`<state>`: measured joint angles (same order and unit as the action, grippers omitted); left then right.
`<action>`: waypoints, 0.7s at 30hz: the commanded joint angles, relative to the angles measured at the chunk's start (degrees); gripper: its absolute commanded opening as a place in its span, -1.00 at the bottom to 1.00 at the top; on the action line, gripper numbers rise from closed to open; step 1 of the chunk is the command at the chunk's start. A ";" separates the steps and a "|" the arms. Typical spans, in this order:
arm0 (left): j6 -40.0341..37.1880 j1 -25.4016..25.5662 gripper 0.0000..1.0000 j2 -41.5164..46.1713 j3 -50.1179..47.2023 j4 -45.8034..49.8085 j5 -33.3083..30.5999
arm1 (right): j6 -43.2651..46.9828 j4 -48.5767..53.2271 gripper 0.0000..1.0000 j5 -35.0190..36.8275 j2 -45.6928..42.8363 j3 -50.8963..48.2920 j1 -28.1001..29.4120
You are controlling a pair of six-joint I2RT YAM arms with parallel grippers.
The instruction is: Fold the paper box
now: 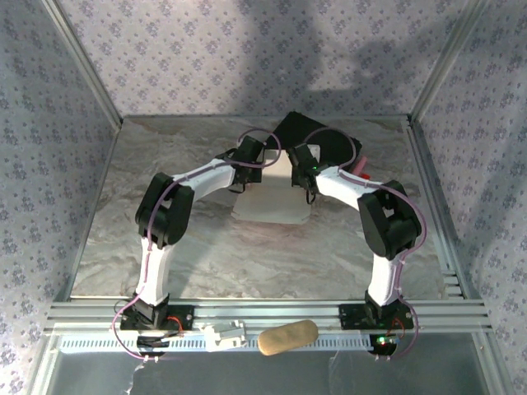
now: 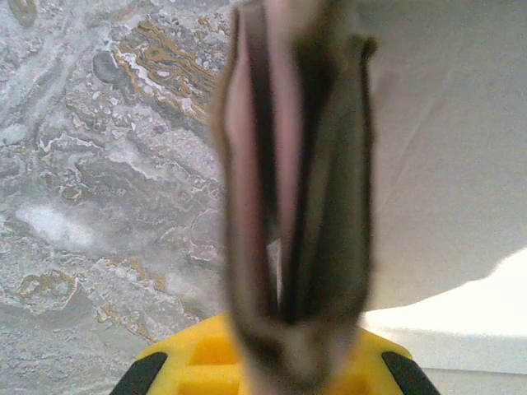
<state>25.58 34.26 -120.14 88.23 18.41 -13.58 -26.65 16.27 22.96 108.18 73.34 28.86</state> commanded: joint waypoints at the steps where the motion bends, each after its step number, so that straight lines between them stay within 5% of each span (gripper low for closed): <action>1: 0.74 0.12 -1.00 -1.00 -2.73 -1.90 -6.92 | -1.45 4.87 -1.00 2.64 1.24 0.42 -0.88; 3: 0.53 0.20 -0.96 -0.32 -4.01 -3.13 -7.01 | -1.56 4.66 -1.00 2.16 1.33 0.19 -1.11; 6: -0.42 -0.05 -0.46 3.15 -8.33 -8.40 -4.82 | -1.73 4.27 -1.00 1.63 1.24 -0.33 -1.63; 10: -3.39 -1.20 -0.16 7.57 -12.00 -14.31 2.35 | -1.79 3.95 -1.00 0.36 0.98 -0.87 -2.61; 21: -7.13 -3.15 0.14 12.04 -15.75 -21.64 18.10 | -1.96 4.37 -1.00 -0.18 0.90 -0.63 -2.80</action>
<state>19.53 31.35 -111.33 73.78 0.97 -0.97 -27.70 18.68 21.82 108.33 72.99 26.26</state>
